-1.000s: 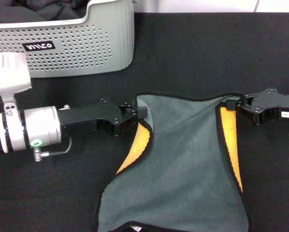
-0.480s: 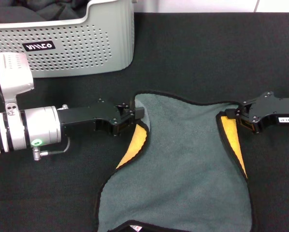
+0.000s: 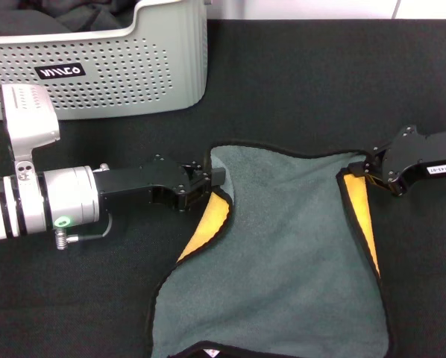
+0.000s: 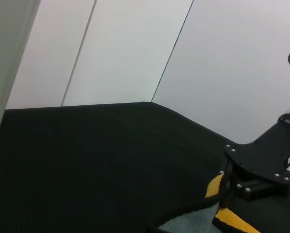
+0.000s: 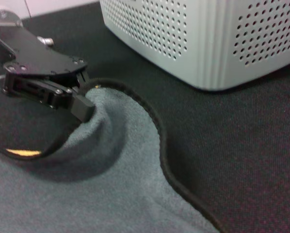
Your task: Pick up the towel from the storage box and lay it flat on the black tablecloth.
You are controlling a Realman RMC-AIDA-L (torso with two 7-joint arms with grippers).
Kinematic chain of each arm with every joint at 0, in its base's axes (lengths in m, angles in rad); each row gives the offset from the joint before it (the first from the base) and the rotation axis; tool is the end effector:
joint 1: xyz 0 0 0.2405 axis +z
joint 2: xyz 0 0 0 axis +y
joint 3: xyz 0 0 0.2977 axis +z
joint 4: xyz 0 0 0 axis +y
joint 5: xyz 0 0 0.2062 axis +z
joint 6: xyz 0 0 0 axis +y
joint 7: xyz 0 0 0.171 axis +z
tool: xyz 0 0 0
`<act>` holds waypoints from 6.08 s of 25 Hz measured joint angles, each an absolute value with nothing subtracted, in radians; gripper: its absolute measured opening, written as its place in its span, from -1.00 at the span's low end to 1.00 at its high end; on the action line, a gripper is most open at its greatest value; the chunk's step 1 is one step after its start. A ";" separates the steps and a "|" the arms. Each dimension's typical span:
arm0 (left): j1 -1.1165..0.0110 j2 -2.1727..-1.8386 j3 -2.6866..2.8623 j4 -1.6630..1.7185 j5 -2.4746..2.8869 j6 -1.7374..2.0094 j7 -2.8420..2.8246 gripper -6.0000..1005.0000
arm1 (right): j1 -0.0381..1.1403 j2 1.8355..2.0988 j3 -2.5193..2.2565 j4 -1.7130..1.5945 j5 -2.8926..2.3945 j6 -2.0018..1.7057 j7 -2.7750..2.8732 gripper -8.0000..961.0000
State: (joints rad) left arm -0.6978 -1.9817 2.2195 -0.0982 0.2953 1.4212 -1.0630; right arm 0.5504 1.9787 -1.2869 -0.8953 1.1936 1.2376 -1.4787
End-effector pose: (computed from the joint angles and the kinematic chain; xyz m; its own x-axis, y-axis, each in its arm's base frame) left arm -0.2930 0.3507 -0.0894 0.6888 0.4489 0.5693 0.5799 -0.8124 -0.0610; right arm 0.2585 0.3965 -0.0504 0.9554 -0.2612 -0.1380 -0.2900 -0.9187 -0.2683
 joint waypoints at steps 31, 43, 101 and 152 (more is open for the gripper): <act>-0.708 -1.984 2.215 -0.097 0.290 1.368 -1.070 -0.92 | 0.657 1.999 -1.291 -0.971 0.907 1.294 -1.441 -0.82; -0.729 -1.984 2.219 -0.095 0.290 1.367 -1.072 -0.92 | 0.660 2.011 -1.287 -1.017 0.853 1.302 -1.437 -0.81; -0.805 -1.944 2.290 -0.097 0.295 1.215 -1.068 -0.92 | 0.674 2.023 -1.407 -1.002 0.770 1.223 -1.348 -0.80; -0.770 -1.953 2.290 -0.101 0.173 1.192 -1.089 -0.35 | 0.599 2.023 -1.426 -1.225 0.624 1.173 -1.280 -0.24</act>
